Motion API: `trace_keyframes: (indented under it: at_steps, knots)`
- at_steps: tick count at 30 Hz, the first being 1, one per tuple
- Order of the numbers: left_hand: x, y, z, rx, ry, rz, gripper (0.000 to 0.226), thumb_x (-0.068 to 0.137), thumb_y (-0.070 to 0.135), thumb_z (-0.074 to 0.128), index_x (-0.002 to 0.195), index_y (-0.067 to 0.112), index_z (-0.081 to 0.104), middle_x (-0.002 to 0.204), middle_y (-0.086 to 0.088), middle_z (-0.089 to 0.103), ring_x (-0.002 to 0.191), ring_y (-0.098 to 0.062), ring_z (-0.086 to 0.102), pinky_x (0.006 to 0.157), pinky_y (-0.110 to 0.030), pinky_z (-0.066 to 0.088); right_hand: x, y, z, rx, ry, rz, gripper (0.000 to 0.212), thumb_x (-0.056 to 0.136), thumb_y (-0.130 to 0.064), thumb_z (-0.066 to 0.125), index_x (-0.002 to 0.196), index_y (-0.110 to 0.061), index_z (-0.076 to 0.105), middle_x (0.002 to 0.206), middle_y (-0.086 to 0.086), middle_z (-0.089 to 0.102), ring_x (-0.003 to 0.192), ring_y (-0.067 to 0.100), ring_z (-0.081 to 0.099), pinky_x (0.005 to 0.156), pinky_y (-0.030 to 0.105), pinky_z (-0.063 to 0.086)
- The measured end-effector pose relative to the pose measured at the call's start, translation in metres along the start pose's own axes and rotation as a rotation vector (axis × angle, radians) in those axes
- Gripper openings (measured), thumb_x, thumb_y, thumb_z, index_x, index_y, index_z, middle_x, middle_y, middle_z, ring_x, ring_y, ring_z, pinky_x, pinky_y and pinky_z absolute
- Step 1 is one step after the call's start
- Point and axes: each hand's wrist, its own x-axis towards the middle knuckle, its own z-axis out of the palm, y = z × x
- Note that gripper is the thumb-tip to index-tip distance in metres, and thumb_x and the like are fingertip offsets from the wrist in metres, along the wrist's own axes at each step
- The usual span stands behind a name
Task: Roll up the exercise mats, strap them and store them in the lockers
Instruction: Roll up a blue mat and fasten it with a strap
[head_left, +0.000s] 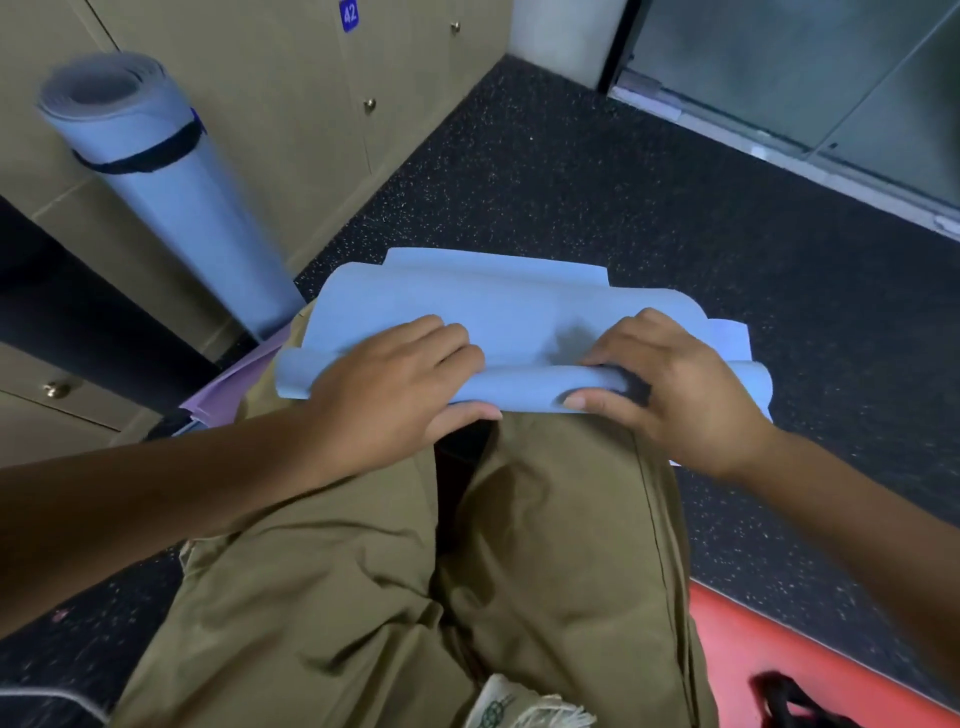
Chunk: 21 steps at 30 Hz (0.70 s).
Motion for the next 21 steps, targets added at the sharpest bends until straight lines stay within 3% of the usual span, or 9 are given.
trace_keyframes:
  at_steps: [3, 6, 14, 18, 21]
  knots:
    - [0.009, -0.004, -0.004, -0.122, -0.065, -0.062, 0.048, 0.098, 0.057, 0.050, 0.092, 0.013, 0.066, 0.084, -0.001, 0.059, 0.077, -0.025, 0.056, 0.068, -0.035, 0.040, -0.005, -0.008, 0.007, -0.226, 0.167, -0.081, 0.040, 0.101, -0.044, 0.058, 0.109, -0.007, 0.071, 0.094, 0.007, 0.065, 0.080, 0.032, 0.058, 0.072, 0.045, 0.049]
    - [0.022, -0.013, -0.006, -0.256, -0.207, -0.183, 0.052, 0.094, 0.067, 0.042, 0.092, 0.020, 0.063, 0.083, 0.006, 0.058, 0.078, -0.019, 0.056, 0.069, -0.037, 0.044, -0.008, -0.013, 0.015, -0.295, 0.275, -0.014, 0.037, 0.105, -0.039, 0.053, 0.105, -0.006, 0.070, 0.092, 0.009, 0.065, 0.076, 0.034, 0.057, 0.069, 0.047, 0.049]
    - [0.048, -0.034, -0.006, -0.674, -0.403, -0.402, 0.035, 0.093, 0.051, 0.067, 0.078, 0.019, 0.069, 0.073, 0.001, 0.064, 0.072, -0.014, 0.056, 0.071, -0.033, 0.044, 0.004, -0.004, 0.017, -0.184, 0.214, 0.096, 0.043, 0.101, -0.052, 0.052, 0.101, -0.013, 0.071, 0.087, 0.001, 0.064, 0.082, 0.026, 0.056, 0.076, 0.043, 0.046]
    - [0.048, -0.036, -0.004, -0.641, -0.231, -0.357, 0.032, 0.088, 0.059, 0.067, 0.087, 0.027, 0.069, 0.081, 0.008, 0.062, 0.074, -0.009, 0.057, 0.070, -0.030, 0.047, 0.019, 0.001, 0.009, -0.016, 0.118, 0.199, 0.043, 0.097, -0.059, 0.051, 0.098, -0.021, 0.070, 0.094, -0.009, 0.059, 0.091, 0.011, 0.052, 0.080, 0.025, 0.043]
    - [0.042, -0.032, -0.003, -0.474, -0.058, -0.189, 0.033, 0.094, 0.052, 0.061, 0.100, 0.022, 0.073, 0.092, 0.011, 0.062, 0.081, -0.008, 0.059, 0.074, -0.035, 0.052, 0.027, 0.003, 0.001, 0.154, 0.020, 0.300, 0.043, 0.090, -0.066, 0.058, 0.093, -0.024, 0.070, 0.097, -0.012, 0.056, 0.091, 0.008, 0.055, 0.078, 0.018, 0.043]
